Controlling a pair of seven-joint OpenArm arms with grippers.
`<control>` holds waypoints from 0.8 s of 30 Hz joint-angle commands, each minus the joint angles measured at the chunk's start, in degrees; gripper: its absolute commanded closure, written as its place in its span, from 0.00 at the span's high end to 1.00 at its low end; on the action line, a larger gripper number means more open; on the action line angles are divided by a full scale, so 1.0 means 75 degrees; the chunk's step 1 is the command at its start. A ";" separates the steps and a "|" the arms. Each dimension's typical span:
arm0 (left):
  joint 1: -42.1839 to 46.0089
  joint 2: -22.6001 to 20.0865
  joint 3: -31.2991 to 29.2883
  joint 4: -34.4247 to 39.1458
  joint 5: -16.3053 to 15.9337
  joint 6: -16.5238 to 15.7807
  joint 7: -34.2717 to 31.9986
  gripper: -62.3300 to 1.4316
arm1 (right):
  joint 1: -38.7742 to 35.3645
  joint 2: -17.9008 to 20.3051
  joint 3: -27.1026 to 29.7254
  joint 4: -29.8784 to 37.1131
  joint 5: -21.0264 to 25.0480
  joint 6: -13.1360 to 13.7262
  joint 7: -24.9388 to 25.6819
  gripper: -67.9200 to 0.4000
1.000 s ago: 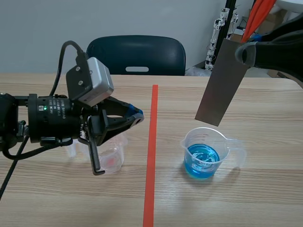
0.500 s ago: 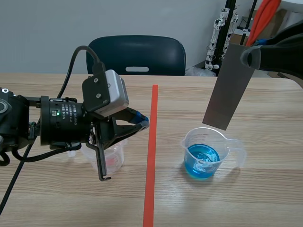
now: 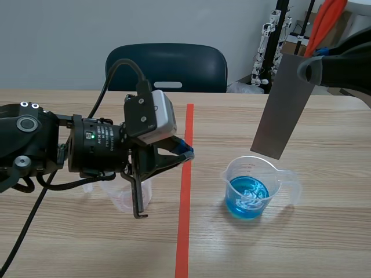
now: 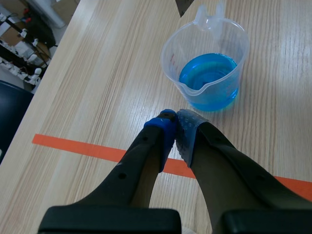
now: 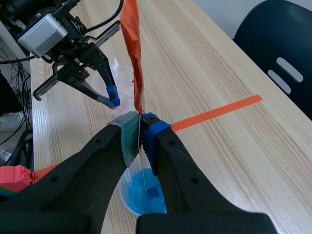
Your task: Do the redox reaction experiment. move the plate over the blue solution
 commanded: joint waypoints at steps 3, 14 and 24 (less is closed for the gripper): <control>-0.0087 0.0087 0.0003 0.0102 -0.0085 0.0009 -0.0096 0.06 | 0.0114 0.0146 0.0117 0.0064 0.0140 0.0064 0.0117 0.02; -0.0128 0.0087 0.0003 0.0102 -0.0090 -0.0248 -0.0216 0.06 | 0.0114 0.0143 0.0117 0.0064 0.0140 0.0064 0.0117 0.02; -0.0323 0.0198 0.0175 0.0102 -0.0090 -0.0472 -0.0105 0.06 | 0.0114 0.0143 0.0117 0.0064 0.0140 0.0064 0.0119 0.02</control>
